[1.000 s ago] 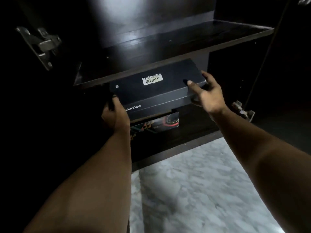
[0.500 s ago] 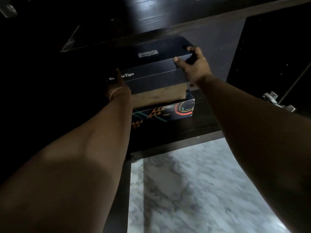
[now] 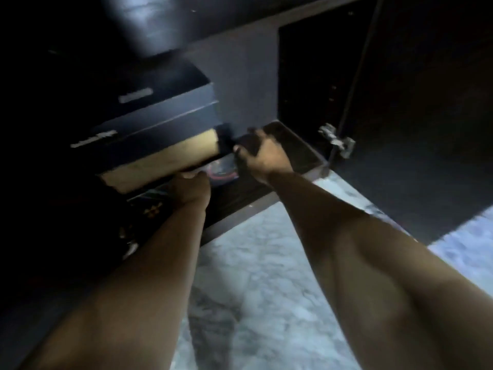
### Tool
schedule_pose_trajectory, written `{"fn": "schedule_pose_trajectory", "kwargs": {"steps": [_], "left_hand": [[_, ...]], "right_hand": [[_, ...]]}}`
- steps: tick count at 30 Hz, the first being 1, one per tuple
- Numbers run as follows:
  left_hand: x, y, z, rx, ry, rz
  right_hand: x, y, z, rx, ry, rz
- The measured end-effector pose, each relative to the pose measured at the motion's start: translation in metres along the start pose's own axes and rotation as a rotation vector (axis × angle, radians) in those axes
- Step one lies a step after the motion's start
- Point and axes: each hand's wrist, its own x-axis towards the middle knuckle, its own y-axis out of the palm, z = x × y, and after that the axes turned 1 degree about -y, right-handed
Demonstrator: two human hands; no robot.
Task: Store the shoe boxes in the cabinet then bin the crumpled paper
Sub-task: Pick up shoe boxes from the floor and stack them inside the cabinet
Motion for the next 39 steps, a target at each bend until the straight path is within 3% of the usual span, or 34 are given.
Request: {"fn": "schedule_pose_trajectory", "kwargs": {"steps": [2, 6, 9, 16, 22, 29, 35, 39], "left_hand": [[-0.027, 0.033, 0.006, 0.03, -0.086, 0.206], [-0.093, 0.09, 0.013, 0.134, -0.099, 0.453], [-0.147, 0.126, 0.015, 0.282, 0.003, 0.615], [-0.288, 0.193, 0.009, 0.501, 0.294, 0.932], [-0.421, 0.244, -0.006, 0.534, 0.474, 1.163], [-0.589, 0.257, -0.02, 0.511, 0.63, 1.393], [-0.72, 0.26, -0.004, 0.52, 0.728, 1.6], [-0.79, 0.25, 0.023, 0.525, 0.712, 1.757]], "right_hand": [[-0.036, -0.014, -0.055, -0.102, 0.133, 0.024], [-0.119, -0.052, -0.139, -0.265, 0.338, 0.062], [-0.174, -0.097, -0.186, -0.328, 0.492, 0.053], [-0.312, -0.212, -0.253, -0.354, 0.716, -0.16], [-0.432, -0.308, -0.275, -0.393, 0.841, -0.399], [-0.575, -0.407, -0.26, -0.432, 1.001, -0.7], [-0.701, -0.451, -0.256, -0.459, 1.169, -0.941], [-0.778, -0.455, -0.274, -0.368, 1.42, -0.983]]}}
